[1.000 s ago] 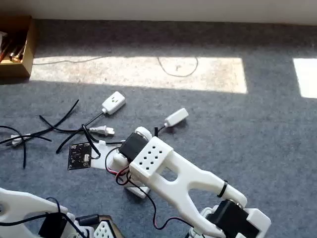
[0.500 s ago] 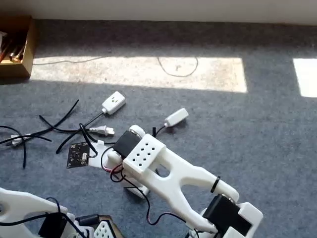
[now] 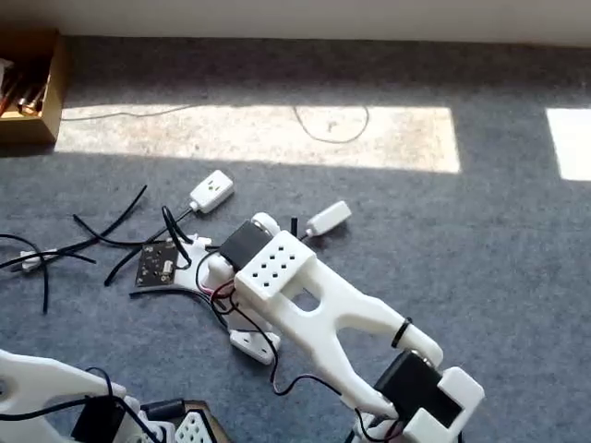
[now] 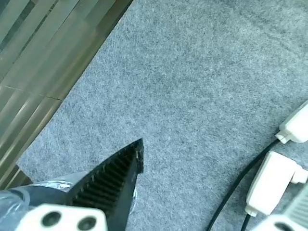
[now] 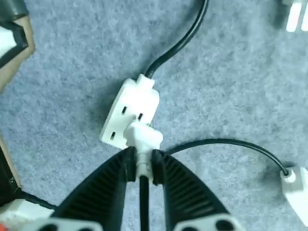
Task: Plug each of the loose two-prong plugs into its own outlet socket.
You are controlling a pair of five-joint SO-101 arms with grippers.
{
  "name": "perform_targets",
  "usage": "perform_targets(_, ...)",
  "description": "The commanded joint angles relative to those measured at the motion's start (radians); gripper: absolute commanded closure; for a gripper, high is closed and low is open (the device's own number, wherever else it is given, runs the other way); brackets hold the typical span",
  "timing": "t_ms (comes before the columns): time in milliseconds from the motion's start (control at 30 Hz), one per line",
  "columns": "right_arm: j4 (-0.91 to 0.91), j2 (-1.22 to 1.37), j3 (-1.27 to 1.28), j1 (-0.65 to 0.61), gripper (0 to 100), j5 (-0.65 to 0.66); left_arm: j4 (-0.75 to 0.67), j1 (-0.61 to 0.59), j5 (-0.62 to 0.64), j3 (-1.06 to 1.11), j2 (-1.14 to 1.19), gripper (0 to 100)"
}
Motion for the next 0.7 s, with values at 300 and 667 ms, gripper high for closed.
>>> perform_targets(300, 0.039, -0.004, -0.045, -0.096, 99.3, 0.002, 0.003, -0.004, -0.006, -0.038, -0.015, 52)
perform_targets(667, 0.114, -0.002, -0.191, -0.101, 99.3, -0.064, 0.003, 0.002, -0.006, -0.038, -0.015, 52)
